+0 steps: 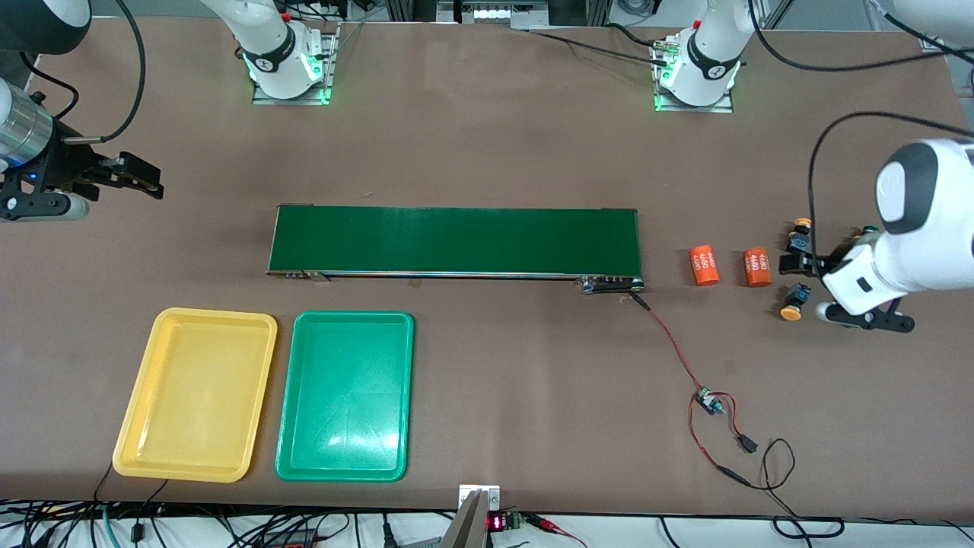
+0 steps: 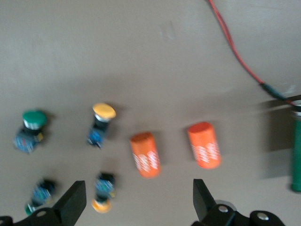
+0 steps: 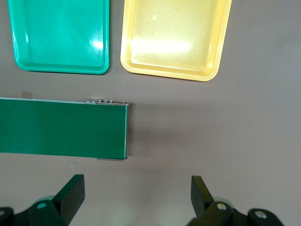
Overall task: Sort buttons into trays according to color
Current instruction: 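Grasp the yellow-capped button with the left gripper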
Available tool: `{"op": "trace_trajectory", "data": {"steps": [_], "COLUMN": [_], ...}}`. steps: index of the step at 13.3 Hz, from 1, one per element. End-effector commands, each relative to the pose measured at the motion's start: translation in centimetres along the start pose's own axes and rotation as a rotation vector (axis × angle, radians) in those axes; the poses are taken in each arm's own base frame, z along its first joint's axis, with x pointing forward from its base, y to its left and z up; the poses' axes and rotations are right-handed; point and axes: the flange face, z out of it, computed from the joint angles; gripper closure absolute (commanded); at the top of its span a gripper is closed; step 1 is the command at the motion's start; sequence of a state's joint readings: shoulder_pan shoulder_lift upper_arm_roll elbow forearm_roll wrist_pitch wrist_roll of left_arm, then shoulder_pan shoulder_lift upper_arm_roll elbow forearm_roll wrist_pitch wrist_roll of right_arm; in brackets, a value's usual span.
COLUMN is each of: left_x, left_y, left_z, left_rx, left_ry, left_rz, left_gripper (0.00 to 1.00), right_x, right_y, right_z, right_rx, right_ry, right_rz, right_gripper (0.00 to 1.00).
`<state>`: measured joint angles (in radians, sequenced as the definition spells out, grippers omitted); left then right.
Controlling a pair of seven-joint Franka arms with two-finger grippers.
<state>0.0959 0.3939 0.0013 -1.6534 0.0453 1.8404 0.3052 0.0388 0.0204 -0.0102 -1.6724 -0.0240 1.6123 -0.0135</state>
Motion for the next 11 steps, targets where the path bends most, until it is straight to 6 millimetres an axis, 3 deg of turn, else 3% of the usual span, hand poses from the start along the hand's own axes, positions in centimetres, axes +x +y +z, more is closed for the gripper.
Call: {"op": "trace_trajectory", "data": {"steps": [1, 2, 4, 7, 11], "left_x": [0.9, 1.2, 1.1, -0.1, -0.9], "left_y": [-4.1, -6.2, -7.9, -7.2, -9.4], "left_z": [3.4, 5.3, 8.8, 13.0, 18.0], "left_rx": [0.017, 0.022, 0.029, -0.008, 0.011], "left_ry": [0.035, 0.057, 0.071, 0.019, 0.066], "left_rz": [0.166, 0.227, 0.386, 0.426, 0.446], "left_gripper": [0.0, 0.0, 0.0, 0.0, 0.0], "right_x": [-0.2, -0.2, -0.1, -0.1, -0.1], "right_y": [0.0, 0.0, 0.0, 0.0, 0.0], "right_z": [0.0, 0.0, -0.1, -0.1, -0.1], "right_rx": [0.01, 0.01, 0.01, 0.012, 0.013], "right_ry": [0.009, 0.009, 0.01, 0.01, 0.013], "right_rz": [-0.003, -0.003, -0.003, -0.003, -0.002], "right_gripper": [0.0, 0.0, 0.0, 0.0, 0.0]}}
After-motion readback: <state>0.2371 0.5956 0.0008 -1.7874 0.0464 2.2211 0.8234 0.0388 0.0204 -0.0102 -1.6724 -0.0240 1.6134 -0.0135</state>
